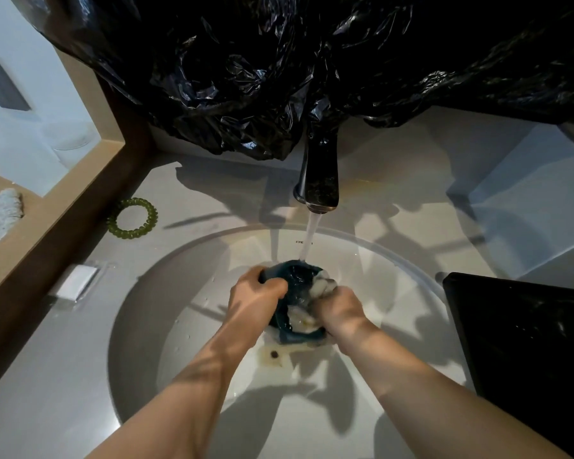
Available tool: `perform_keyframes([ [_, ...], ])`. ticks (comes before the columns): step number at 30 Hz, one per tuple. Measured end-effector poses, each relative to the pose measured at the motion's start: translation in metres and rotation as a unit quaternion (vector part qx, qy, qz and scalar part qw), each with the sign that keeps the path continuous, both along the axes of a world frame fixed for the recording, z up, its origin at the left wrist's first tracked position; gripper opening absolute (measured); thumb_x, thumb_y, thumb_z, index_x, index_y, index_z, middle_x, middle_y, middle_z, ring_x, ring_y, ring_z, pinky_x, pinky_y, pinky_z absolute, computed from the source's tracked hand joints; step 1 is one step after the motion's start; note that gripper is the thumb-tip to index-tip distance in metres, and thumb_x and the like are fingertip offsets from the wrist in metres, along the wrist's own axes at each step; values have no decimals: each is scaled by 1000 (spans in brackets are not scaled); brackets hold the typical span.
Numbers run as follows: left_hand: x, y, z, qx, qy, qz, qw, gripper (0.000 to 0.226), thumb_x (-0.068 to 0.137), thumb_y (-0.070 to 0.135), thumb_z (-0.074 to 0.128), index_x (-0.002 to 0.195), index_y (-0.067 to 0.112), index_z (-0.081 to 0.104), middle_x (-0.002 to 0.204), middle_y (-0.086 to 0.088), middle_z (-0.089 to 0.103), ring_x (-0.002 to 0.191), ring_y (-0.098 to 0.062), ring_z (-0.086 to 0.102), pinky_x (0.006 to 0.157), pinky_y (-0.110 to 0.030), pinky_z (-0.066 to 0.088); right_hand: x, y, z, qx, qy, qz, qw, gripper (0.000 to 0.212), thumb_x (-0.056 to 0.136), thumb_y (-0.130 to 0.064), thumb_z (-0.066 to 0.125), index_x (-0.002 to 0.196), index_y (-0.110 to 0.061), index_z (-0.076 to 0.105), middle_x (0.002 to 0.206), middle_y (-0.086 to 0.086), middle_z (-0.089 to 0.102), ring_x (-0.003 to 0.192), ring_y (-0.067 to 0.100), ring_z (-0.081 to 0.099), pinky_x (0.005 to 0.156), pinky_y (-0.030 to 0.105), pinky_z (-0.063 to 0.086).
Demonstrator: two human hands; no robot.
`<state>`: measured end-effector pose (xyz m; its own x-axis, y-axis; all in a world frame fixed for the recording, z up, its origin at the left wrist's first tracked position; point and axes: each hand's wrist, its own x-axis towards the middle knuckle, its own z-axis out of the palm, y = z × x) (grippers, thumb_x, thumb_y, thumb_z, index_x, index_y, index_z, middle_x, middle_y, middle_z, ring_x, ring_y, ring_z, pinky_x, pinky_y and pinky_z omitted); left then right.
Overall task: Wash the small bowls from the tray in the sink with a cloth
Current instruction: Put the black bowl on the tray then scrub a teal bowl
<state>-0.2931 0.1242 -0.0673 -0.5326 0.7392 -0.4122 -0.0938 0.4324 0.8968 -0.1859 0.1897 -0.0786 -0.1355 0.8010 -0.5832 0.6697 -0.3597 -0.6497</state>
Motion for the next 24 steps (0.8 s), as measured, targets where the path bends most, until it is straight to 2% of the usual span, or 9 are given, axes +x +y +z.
perform_keyframes([
  [3, 3, 0, 0, -35, 42, -83, 995, 16, 71, 16, 59, 84, 25, 61, 81, 1, 66, 78, -16, 61, 62, -26, 44, -1, 6, 17, 190, -102, 186, 959, 15, 88, -19, 46, 93, -18, 61, 96, 6, 66, 90, 29, 60, 77, 28, 45],
  [8, 5, -1, 1, -52, 71, -119, 989, 16, 71, 15, 58, 83, 26, 58, 78, 2, 67, 79, -13, 63, 65, -27, 49, -10, 8, 34, 327, -168, 460, 808, 17, 91, -24, 47, 106, -18, 53, 110, 3, 62, 101, 26, 58, 83, 29, 42],
  [10, 4, -1, 2, -49, 62, -101, 992, 18, 66, 20, 56, 83, 24, 60, 78, 1, 67, 79, -14, 63, 66, -27, 50, -9, 14, 30, 318, -178, 435, 824, 19, 91, -25, 47, 107, -19, 54, 111, 4, 63, 103, 28, 59, 84, 31, 44],
  [12, 4, 0, 3, -36, 48, -55, 997, 28, 59, 27, 53, 86, 23, 60, 84, 1, 67, 81, -14, 63, 68, -28, 51, -7, 19, 20, 260, -176, 336, 888, 20, 91, -22, 47, 107, -16, 58, 108, 11, 66, 100, 34, 60, 81, 31, 45],
  [14, 3, -1, 4, -12, 45, 1, 999, 33, 57, 29, 53, 89, 24, 60, 87, 2, 67, 83, -15, 63, 70, -30, 53, -6, 21, 7, 146, -131, 191, 962, 22, 92, -21, 48, 103, -9, 63, 102, 15, 67, 95, 34, 63, 75, 30, 47],
  [16, 2, -1, 4, 9, 34, 47, 998, 30, 60, 28, 55, 89, 26, 60, 85, 2, 67, 82, -17, 64, 71, -32, 54, -5, 13, -3, -3, -43, 49, 998, 22, 90, -18, 50, 94, -4, 65, 92, 17, 67, 81, 34, 64, 63, 32, 48],
  [20, 2, -1, 3, 9, 12, 91, 996, 18, 76, 15, 58, 86, 30, 58, 82, 3, 65, 77, -14, 61, 63, -27, 46, -6, -14, -11, -254, 219, -125, 934, 41, 86, -2, 31, 53, -7, 55, 55, 10, 49, 40, 21, 45, 37, 21, 30],
  [22, 1, -2, 3, -1, 27, 66, 997, 19, 76, 16, 57, 87, 32, 58, 83, 5, 65, 80, -13, 61, 68, -30, 50, -4, -13, -10, -208, 159, -87, 961, 32, 88, -4, 40, 62, -7, 59, 59, 11, 50, 44, 22, 47, 40, 26, 39],
  [24, 3, -3, 5, -5, 57, 26, 998, 22, 73, 20, 57, 93, 29, 59, 85, 3, 65, 80, -14, 62, 71, -32, 53, -3, -2, -5, -5, -16, 17, 1000, 13, 86, -9, 51, 79, -6, 61, 67, 10, 57, 58, 26, 56, 53, 30, 43],
])
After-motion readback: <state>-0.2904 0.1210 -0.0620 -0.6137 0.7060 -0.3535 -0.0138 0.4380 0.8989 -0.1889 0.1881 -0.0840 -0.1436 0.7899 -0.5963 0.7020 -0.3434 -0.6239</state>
